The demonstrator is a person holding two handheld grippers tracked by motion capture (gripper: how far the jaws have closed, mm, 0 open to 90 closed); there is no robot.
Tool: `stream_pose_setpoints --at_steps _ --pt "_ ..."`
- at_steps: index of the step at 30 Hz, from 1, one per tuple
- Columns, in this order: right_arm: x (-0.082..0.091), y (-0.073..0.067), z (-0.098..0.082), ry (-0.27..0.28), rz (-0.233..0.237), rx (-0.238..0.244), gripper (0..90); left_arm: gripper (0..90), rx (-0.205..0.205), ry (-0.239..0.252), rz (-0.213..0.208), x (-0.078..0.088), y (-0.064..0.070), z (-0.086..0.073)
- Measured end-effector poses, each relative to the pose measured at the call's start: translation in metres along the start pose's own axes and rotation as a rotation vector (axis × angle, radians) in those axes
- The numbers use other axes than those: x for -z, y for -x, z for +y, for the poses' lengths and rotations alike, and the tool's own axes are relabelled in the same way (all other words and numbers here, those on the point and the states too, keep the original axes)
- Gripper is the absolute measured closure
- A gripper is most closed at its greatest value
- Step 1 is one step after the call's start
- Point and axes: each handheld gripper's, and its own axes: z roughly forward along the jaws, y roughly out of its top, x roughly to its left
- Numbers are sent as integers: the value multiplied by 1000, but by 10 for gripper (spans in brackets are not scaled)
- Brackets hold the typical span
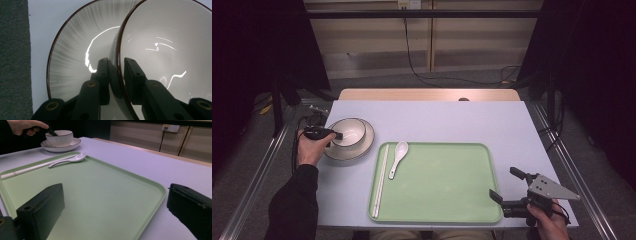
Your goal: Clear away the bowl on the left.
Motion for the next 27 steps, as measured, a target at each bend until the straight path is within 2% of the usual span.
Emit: stream_pose_setpoints --at_steps 2,4,7,10,13,14,18,21,22,23,24,25,26,27 --pt "0 0 0 -1 1 2 9 764 23 8 -9 -1 -1 0" --pt "1 0 0 -4 2 2 9 758 16 27 9 -4 0 1" --pt "1 0 0 -5 1 4 9 760 10 25 3 -4 1 1" --pt "1 0 0 -6 2 8 9 770 50 37 -24 -4 -1 1" --pt "1 0 0 -7 2 11 9 791 58 35 -42 -3 -3 1" --pt "1 0 0 -5 -2 12 9 800 61 49 -45 -2 -4 1" --pt "0 -1 0 -3 -3 13 9 822 39 45 -26 0 1 1" --pt "0 0 0 -8 -3 14 9 824 53 50 -38 2 -1 1" --pt "0 -1 0 -6 -5 14 9 824 70 61 -44 3 -1 0" --pt "0 -1 0 -2 -3 15 9 824 52 59 -36 4 -1 -1" --pt "0 -1 0 -2 -2 14 9 826 58 57 -31 4 -1 -2" --pt "0 -1 0 -2 -3 13 9 826 93 73 -26 4 1 -3" --pt "0 -1 0 -4 -6 12 9 826 62 67 -22 6 0 -3" --pt "0 0 0 -7 -3 14 9 826 61 69 -21 7 0 -3"
